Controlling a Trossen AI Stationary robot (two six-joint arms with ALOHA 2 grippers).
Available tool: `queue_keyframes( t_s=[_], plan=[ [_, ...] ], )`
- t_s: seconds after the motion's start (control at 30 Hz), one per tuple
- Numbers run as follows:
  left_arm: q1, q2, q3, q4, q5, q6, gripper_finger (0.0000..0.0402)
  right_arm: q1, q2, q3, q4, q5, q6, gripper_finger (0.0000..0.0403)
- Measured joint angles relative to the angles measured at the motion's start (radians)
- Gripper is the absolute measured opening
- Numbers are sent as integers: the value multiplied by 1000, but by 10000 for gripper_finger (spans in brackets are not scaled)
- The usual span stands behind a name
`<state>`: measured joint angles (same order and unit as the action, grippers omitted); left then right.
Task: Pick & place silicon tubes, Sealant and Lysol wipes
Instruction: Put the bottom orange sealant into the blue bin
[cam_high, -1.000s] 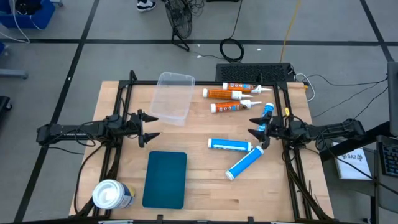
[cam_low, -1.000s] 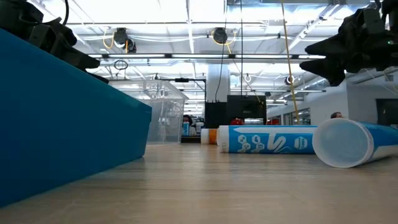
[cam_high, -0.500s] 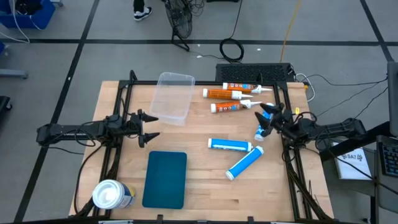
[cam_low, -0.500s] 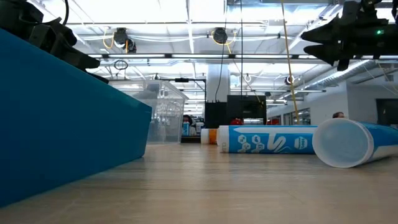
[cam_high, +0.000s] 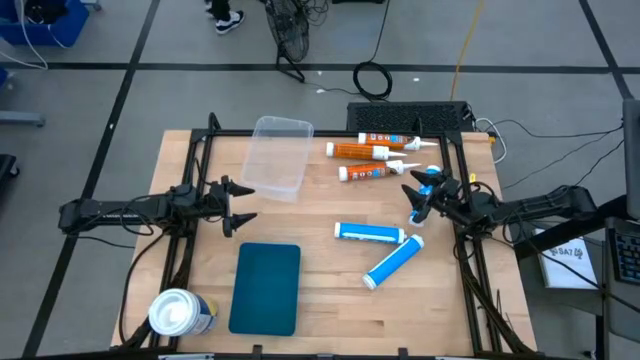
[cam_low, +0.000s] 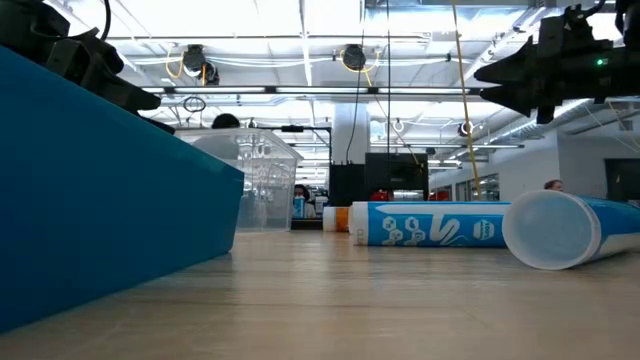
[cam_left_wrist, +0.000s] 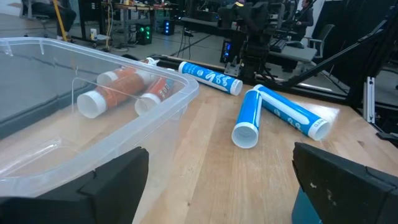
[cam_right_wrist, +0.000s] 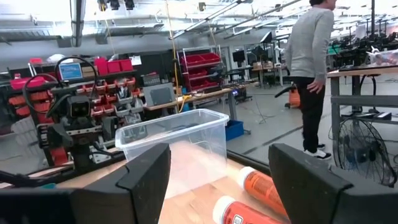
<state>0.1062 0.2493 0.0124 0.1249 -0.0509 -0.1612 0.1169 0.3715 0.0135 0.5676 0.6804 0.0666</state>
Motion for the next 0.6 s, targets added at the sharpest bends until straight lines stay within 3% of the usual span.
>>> queue_keyframes(
  t_s=[0.23, 0.37, 0.43, 0.6],
  plan=[
    [0, 0, 0, 0, 0, 0, 392, 0, 27, 0, 40, 6, -5, 254],
    [0, 0, 0, 0, 0, 0, 392, -23, 57, 30, 88, 34, -105, 254],
    [0, 0, 0, 0, 0, 0, 392, -42, 90, 87, -16, 30, -137, 254],
    [0, 0, 0, 1, -1, 0, 392, -110, 252, 393, -399, 24, -158, 254]
  ],
)
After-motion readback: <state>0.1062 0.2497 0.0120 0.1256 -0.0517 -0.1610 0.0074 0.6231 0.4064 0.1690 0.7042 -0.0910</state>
